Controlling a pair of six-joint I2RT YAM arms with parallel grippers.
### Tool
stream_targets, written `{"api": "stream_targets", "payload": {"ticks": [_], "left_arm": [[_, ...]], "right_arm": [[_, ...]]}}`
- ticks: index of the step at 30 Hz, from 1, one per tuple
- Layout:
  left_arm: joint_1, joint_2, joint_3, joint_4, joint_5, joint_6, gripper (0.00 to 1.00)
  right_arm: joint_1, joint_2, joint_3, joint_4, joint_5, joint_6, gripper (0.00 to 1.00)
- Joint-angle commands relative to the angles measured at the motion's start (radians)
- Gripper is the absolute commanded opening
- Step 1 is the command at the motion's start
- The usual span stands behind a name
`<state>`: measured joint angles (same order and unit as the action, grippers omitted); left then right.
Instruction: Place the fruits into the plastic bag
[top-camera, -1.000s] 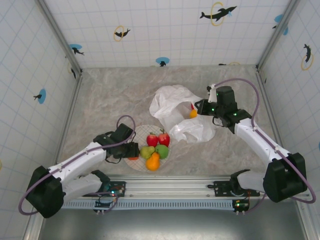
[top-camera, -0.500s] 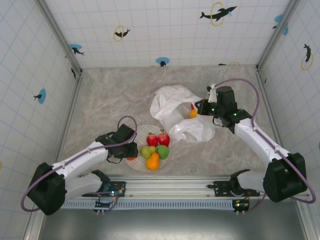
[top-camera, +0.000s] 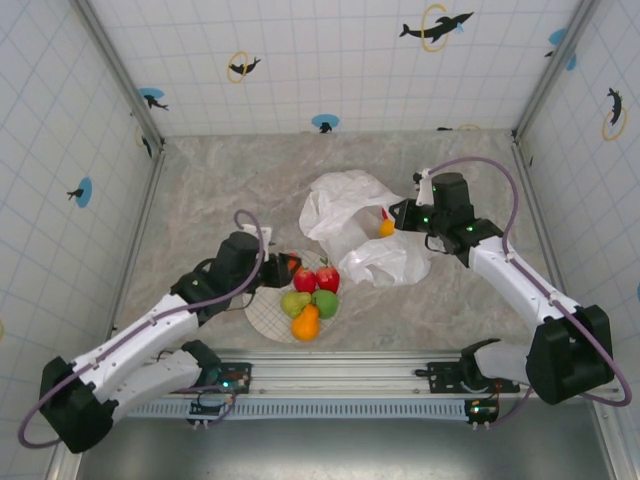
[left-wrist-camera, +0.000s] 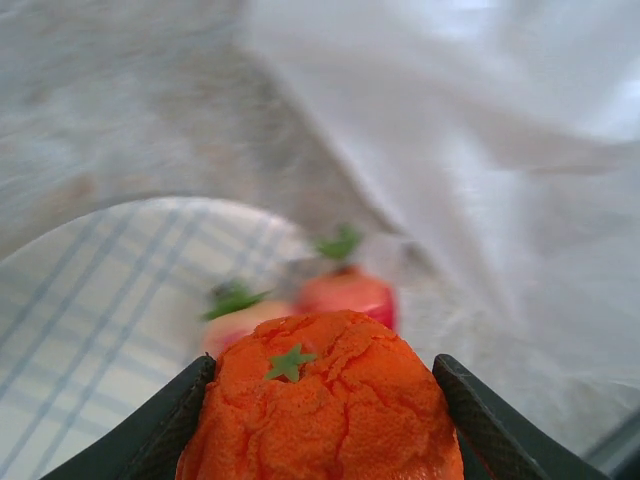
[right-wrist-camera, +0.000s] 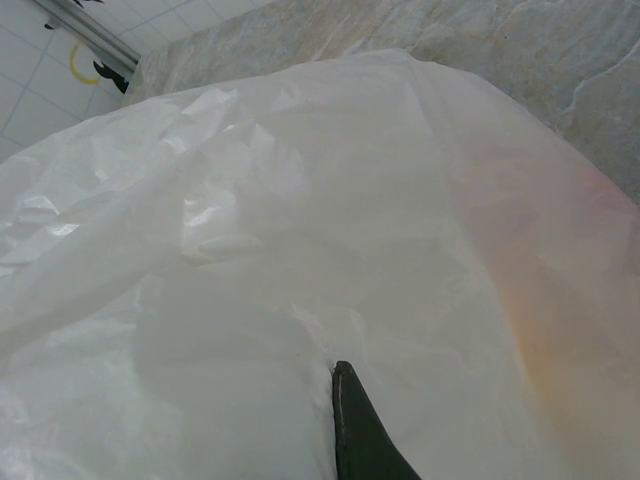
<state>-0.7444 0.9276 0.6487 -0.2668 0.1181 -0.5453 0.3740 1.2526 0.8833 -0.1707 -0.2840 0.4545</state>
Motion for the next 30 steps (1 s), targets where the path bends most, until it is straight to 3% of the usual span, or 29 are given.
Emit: {"api": "stream_targets", "payload": {"ticks": [1,3,12,17,23,30], "left_arm": [[-0.097,0.077,0.1,0.184,0.075,0.103,0.46],[-0.131,0.13,0.154,0.222,0.081,0.128,0.46],[-0.135,0.356,0.294,0.352,0.057,0.195,0.47],[-0.137,0.524,0.385,0.354,0.11,0.266,0.48],[-0.155,0.684,0.437,0.37,0.028,0.397,0.52],[-0.164,0.837,0.465,0.457,-0.108,0.396,0.57]], "right_arm": [[0.006,0.001,0.024,-0.015,-0.006,-0.014,0.0],[0.009,0.001,0.027,-0.02,-0.011,-0.017,0.0],[0.009,-0.002,0.03,-0.039,-0.053,-0.044,0.0],[0.008,-0.015,0.015,0.004,-0.125,-0.001,0.0],[0.001,-0.016,-0.057,0.129,-0.197,0.142,0.0],[-0.014,-0.007,-0.099,0.228,-0.225,0.243,0.0]]}}
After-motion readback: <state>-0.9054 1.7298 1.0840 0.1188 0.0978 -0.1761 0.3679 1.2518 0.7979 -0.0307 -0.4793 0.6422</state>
